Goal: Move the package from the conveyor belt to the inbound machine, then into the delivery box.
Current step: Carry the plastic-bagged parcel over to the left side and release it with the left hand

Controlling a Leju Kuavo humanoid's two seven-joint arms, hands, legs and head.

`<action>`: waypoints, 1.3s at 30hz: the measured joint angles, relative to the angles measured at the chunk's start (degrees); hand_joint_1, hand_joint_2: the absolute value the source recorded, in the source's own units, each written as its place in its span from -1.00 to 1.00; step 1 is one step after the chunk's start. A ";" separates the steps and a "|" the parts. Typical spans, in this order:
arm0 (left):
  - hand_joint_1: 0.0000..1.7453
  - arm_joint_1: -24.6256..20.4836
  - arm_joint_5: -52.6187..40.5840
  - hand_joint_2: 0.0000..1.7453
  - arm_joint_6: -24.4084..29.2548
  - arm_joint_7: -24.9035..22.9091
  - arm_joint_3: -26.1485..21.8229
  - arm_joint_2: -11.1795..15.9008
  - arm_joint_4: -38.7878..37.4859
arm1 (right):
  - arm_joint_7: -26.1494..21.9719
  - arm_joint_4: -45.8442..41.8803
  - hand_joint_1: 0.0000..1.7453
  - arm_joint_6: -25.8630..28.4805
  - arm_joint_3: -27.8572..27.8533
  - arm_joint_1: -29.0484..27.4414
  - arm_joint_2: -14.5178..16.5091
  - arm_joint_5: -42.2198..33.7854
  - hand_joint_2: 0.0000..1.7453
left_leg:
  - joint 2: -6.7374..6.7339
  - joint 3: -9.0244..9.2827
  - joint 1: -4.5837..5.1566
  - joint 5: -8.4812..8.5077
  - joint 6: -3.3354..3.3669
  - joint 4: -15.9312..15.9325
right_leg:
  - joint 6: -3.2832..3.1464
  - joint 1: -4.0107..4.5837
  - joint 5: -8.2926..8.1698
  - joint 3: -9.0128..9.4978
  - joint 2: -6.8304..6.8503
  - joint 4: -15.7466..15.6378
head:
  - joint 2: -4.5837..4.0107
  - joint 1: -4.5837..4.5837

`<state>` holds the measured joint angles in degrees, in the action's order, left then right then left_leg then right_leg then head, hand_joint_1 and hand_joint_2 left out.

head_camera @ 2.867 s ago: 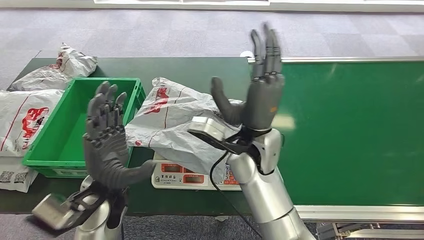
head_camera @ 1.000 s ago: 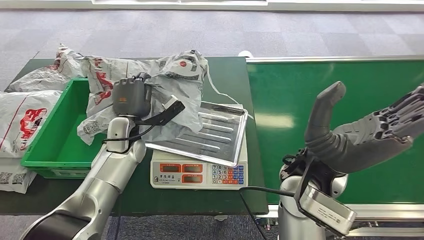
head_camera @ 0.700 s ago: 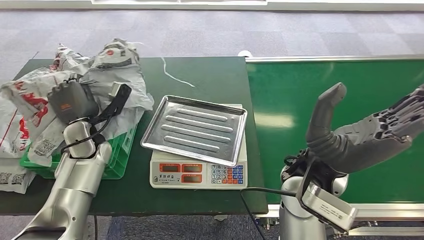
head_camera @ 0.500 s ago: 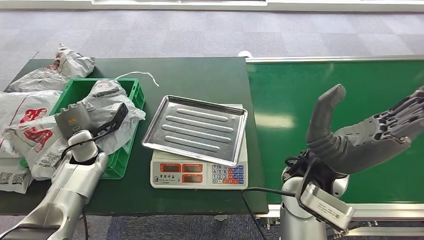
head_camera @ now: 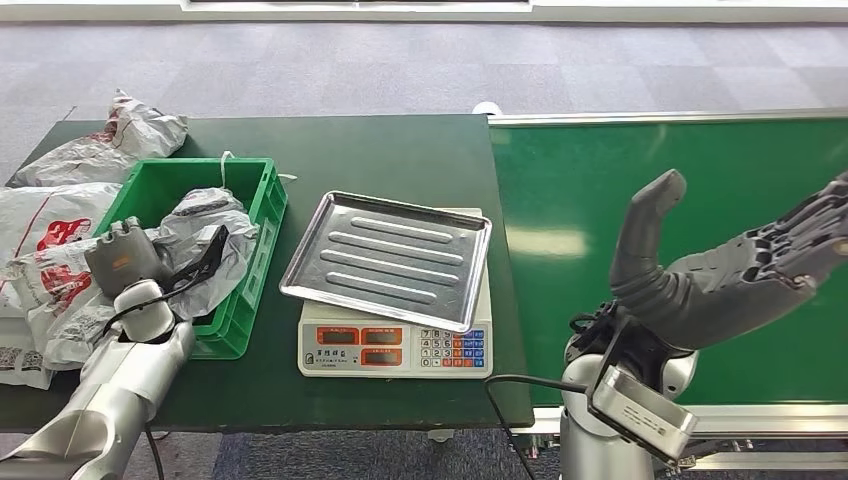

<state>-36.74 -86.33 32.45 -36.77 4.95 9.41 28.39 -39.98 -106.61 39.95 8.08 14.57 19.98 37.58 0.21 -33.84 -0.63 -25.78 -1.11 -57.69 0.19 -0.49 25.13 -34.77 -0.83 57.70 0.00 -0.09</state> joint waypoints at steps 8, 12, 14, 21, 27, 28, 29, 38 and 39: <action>-1.00 8.98 17.23 -1.00 7.66 48.96 -23.98 -11.45 35.17 | 0.01 0.47 -1.00 -0.02 0.05 -0.23 -0.05 -1.10 1.00 | -0.22 -0.54 -0.06 0.06 0.08 -0.10 | 0.03 -0.01 -0.17 -0.51 -0.25 0.01 | 0.00 0.03; -1.00 7.64 27.13 -1.00 7.73 80.54 -45.68 -20.12 46.59 | 0.00 0.91 -1.00 -0.02 0.14 -0.30 -0.07 -1.49 1.00 | -0.81 -0.27 0.07 -0.15 0.10 -0.09 | 0.04 -0.16 -0.19 -0.51 -0.75 0.01 | 0.00 -0.03; -1.00 8.28 31.38 -1.00 7.70 79.42 -50.10 -22.99 51.51 | 0.01 1.08 -1.00 0.00 0.14 -0.31 -0.07 -1.78 1.00 | -0.66 -0.32 0.02 -0.14 0.09 -0.10 | 0.02 -0.07 -0.14 -0.50 -0.62 0.00 | 0.00 -0.03; -1.00 9.63 36.90 -1.00 7.70 77.08 -51.82 -27.26 62.41 | 0.02 1.57 -1.00 0.00 0.12 -0.32 -0.07 -2.28 1.00 | -0.08 -0.37 -0.01 -0.08 0.06 -0.09 | 0.00 0.02 -0.06 -0.34 -0.09 0.00 | 0.00 -0.03; -1.00 13.09 47.98 -0.50 7.63 76.38 -44.18 -28.23 65.12 | 0.02 1.69 -1.00 0.00 -0.01 -0.38 -0.07 -5.13 1.00 | -0.01 -0.33 0.02 -0.06 0.08 -0.09 | 0.01 0.00 -0.06 -0.29 -0.03 0.00 | 0.00 -0.02; -1.00 13.77 49.31 0.00 7.61 76.17 -41.78 -28.19 64.90 | 0.10 1.74 -1.00 0.00 -0.01 -0.38 -0.07 -5.48 1.00 | 0.03 -0.35 0.02 -0.05 0.09 -0.09 | 0.01 0.00 -0.06 -0.27 0.01 0.00 | 0.00 -0.01; -1.00 14.27 50.08 0.50 7.49 76.03 -39.75 -28.18 64.67 | 0.47 1.81 -1.00 0.00 -0.01 -0.37 -0.07 -5.58 1.00 | 0.05 -0.34 0.03 -0.05 0.09 -0.09 | 0.02 -0.01 -0.06 -0.26 0.02 0.00 | 0.00 -0.02; -1.00 22.80 79.61 1.00 -39.85 72.10 -14.94 -23.64 62.46 | 2.62 13.25 -1.00 -5.24 6.05 -0.90 -0.86 -22.29 1.00 | -0.04 -0.29 0.02 -0.06 0.09 -0.09 | 0.02 -0.01 -0.07 -0.23 -0.03 0.00 | 0.00 -0.03; -1.00 24.34 82.17 1.00 -44.49 73.59 -12.03 -23.14 62.87 | 2.98 14.61 -1.00 -6.95 6.71 -1.11 -1.04 -23.69 1.00 | -0.06 -0.29 0.03 -0.07 0.09 -0.09 | 0.02 -0.01 -0.06 -0.23 -0.05 0.00 | 0.00 -0.03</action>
<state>-12.40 -4.17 -12.04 36.82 -7.08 -13.73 91.26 -37.00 -92.00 33.01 14.79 13.46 18.93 13.89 0.16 -34.13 -0.60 -25.85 -1.02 -57.78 0.22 -0.50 25.06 -35.00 -0.88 57.70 0.00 -0.11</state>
